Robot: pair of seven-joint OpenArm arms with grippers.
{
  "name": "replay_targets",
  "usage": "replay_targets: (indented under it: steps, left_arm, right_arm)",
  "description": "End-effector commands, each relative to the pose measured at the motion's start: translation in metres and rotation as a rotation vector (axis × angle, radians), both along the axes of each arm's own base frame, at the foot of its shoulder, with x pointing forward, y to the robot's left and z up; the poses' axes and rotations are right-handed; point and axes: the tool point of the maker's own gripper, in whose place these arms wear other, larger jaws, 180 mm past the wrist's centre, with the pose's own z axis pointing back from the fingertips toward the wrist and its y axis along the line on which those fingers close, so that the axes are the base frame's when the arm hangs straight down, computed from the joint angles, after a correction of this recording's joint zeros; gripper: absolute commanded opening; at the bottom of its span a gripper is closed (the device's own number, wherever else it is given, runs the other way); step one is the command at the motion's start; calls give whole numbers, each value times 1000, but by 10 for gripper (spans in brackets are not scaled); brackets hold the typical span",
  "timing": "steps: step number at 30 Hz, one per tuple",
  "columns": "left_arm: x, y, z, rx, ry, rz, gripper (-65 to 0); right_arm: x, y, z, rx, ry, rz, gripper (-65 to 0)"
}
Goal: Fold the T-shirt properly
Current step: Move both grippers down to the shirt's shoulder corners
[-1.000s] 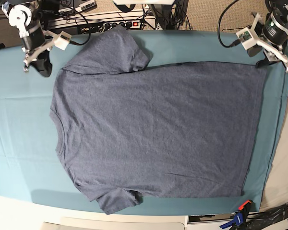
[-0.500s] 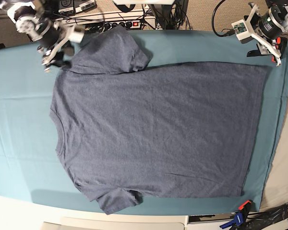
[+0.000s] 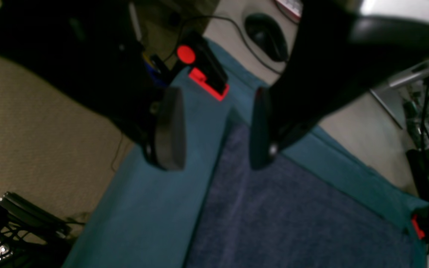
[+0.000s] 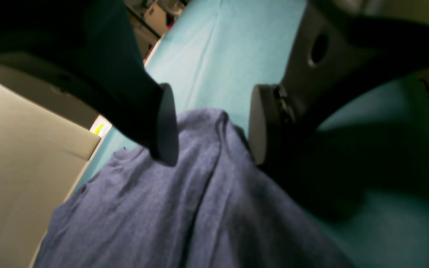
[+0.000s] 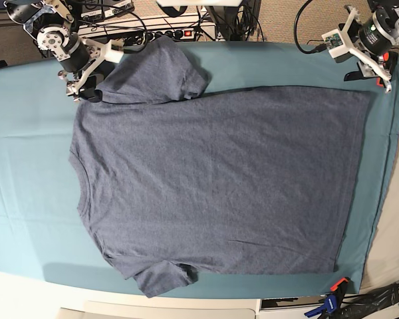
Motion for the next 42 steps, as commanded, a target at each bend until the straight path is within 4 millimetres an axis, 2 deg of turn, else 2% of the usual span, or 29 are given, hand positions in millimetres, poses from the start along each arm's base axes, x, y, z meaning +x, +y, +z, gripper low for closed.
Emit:
replay_targets:
  steps: [1,6,10,14,17,22,26,29,33,37,42]
  left_arm:
    - [2,-2,5,-7,-17,-9,-353]
    - [2,-4,5,-26,-10,-2,-353]
    - [1,-3,5,-18,-7,2,-354]
    - [1,4,2,13,4,22,-354]
    - [0,7,0,20,11,28,-354]
    - [-3,31,-16,65,36,88,-354]
    - [6,56,-17,148,-31,140,-354]
    - [9,64,-18,162,-50,166,-354]
    - [7,63,-22,167,-51,167,-367]
    - [4,50,-30,216,-95,108,-367]
    - [12,40,-51,234,-122,88,-367]
  right_arm:
    - [-3,-9,-4,-33,30,-2,-334]
    - [-6,-6,-7,-16,43,19,-342]
    - [-6,-4,-7,-7,46,28,-446]
    - [-6,-3,-7,-6,45,28,-587]
    - [-5,1,-4,3,37,34,-646]
    - [0,17,10,40,2,61,-650]
    - [4,26,17,61,-19,73,-650]
    - [8,27,20,63,-31,76,-650]
    - [14,27,24,64,-47,73,-650]
    - [19,27,27,61,-62,72,-650]
    - [20,23,26,50,-67,52,-650]
